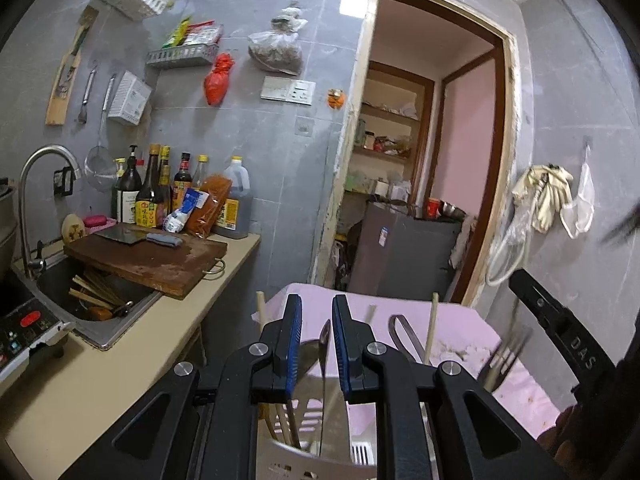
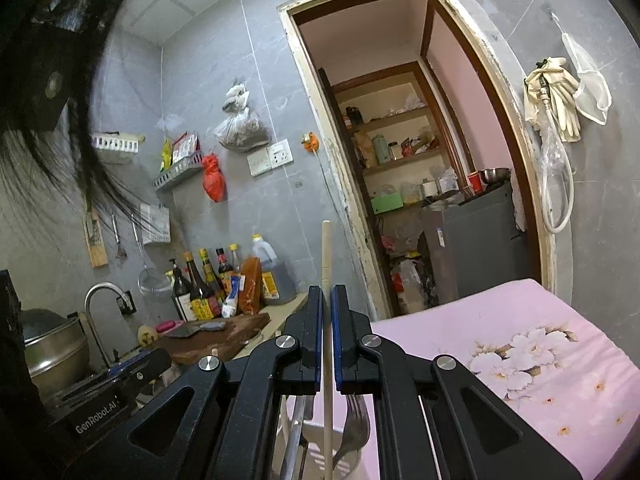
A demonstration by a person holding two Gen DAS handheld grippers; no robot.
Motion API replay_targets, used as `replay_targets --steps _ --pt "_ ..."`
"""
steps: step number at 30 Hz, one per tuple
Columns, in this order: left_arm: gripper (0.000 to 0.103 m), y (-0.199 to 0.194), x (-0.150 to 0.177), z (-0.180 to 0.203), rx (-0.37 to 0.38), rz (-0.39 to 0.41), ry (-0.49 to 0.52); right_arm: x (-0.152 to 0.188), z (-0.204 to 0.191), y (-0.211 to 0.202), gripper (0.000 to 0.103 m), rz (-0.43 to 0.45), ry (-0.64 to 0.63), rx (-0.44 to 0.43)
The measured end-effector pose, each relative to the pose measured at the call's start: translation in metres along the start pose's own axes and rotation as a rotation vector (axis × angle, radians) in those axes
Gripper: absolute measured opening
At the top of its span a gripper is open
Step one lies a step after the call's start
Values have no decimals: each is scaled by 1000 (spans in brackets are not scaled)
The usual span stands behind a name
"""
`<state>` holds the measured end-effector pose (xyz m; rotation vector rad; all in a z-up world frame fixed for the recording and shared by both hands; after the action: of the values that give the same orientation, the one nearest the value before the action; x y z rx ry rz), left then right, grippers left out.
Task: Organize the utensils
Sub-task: 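Lower both utensils into the white basket and open both tools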
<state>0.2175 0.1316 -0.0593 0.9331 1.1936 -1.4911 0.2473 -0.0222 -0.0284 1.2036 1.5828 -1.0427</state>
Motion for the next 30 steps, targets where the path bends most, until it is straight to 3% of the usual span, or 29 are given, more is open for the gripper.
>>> replay_targets --steps 9,14,19,23,26,28,30 --pt "15 -4 -3 3 38 -52 -23 5 1 -8 9 -85 -50 6" --pt "16 -4 -6 2 51 -101 -38 3 6 -15 27 -107 -59 33" --pt "19 -4 -5 1 69 -149 -44 -1 12 -22 30 -135 -66 78" --pt "22 -4 -2 4 96 -200 -43 -5 17 -30 42 -159 -60 111" --pt "29 -6 0 7 112 -232 -35 -6 21 -36 44 -185 -65 134" --pt "49 -9 0 9 133 -247 -44 -7 24 -40 49 -194 -73 144" --pt "52 -14 -2 11 141 -241 -48 -7 30 -46 52 -206 -82 162"
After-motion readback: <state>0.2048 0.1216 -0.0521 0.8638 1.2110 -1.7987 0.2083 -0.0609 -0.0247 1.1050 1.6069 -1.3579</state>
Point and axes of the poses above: each gripper's, at about its wrist camera, not at the fingertips, and y roughly the way its jaws point, z to its right, x to its underside, the point moved 8 cm from there along y, roughly the way its jaws point, and after that the axes turned 12 degrees about x, right-handed, at the moved point
